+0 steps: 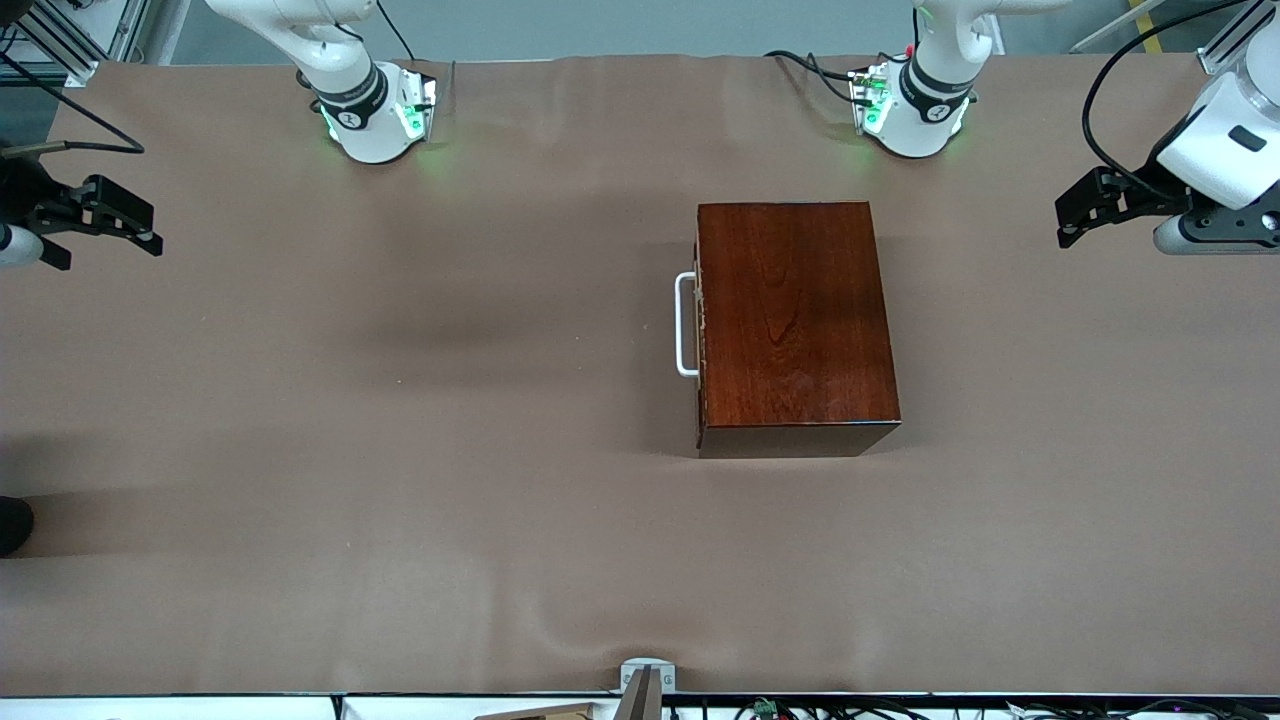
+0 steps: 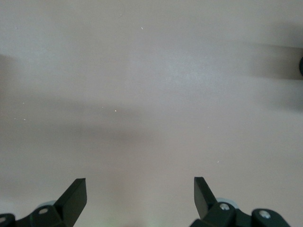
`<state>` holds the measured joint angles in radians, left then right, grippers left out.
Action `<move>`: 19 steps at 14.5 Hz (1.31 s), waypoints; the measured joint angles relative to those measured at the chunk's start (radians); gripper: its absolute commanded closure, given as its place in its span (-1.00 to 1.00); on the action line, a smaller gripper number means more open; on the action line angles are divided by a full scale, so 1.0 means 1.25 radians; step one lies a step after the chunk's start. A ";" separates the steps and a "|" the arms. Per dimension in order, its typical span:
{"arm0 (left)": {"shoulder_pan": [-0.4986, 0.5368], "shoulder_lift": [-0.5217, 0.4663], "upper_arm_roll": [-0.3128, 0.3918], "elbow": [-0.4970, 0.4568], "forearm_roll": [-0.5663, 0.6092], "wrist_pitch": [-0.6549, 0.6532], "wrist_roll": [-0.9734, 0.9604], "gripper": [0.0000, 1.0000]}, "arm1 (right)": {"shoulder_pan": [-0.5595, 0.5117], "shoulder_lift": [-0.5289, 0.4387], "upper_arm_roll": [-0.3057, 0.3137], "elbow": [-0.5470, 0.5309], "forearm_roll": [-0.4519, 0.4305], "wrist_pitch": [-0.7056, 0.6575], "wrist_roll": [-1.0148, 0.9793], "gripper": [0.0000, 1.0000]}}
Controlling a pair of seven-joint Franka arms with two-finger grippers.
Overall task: Open drawer, take yellow block, close drawer
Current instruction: 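Reach the left gripper toward the white drawer handle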
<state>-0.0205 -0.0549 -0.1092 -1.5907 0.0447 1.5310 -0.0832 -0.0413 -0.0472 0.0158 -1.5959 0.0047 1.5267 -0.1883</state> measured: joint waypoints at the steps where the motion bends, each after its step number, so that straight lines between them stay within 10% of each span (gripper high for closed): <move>1: 0.000 0.000 0.000 0.000 0.000 -0.002 0.000 -1.00 | 0.000 0.000 0.000 0.000 0.000 0.000 0.000 -1.00; 14: -0.004 0.000 -0.008 0.021 0.000 -0.019 0.000 -1.00 | 0.000 0.000 0.000 0.000 0.000 0.000 0.000 -1.00; 19: -0.010 0.019 -0.096 0.021 -0.002 -0.019 -0.100 -1.00 | 0.000 0.000 0.000 0.000 0.000 0.000 0.000 -1.00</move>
<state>-0.0336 -0.0307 -0.2288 -1.5643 0.0422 1.5067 -0.2076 -0.0413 -0.0467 0.0156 -1.5960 0.0047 1.5263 -0.1883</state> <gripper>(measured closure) 0.000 0.000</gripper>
